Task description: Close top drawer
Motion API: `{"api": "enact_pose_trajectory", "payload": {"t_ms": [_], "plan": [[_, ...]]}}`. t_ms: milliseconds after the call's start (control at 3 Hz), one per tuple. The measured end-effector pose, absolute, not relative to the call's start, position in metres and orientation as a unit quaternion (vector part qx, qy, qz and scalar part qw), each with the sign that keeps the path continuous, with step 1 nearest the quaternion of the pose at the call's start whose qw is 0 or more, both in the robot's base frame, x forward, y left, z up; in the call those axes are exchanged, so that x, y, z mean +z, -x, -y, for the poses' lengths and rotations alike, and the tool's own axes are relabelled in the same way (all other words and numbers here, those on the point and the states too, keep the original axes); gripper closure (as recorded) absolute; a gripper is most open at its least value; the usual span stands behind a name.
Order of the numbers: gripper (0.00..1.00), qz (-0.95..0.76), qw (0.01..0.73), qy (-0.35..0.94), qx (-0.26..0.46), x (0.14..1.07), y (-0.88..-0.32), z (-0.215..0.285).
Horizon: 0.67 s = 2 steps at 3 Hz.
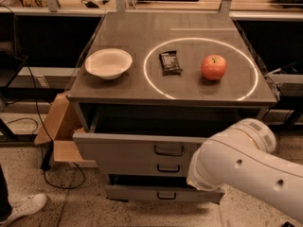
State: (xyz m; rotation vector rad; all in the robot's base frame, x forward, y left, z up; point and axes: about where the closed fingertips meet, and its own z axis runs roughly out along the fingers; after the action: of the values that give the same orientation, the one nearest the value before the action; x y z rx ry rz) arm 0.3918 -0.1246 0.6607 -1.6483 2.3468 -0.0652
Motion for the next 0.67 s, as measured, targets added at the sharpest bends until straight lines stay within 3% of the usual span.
{"api": "enact_pose_trajectory", "payload": {"t_ms": [667], "plan": [[1.00, -0.794, 0.168, 0.583, -0.045, 0.655, -0.429, 0.089]]}}
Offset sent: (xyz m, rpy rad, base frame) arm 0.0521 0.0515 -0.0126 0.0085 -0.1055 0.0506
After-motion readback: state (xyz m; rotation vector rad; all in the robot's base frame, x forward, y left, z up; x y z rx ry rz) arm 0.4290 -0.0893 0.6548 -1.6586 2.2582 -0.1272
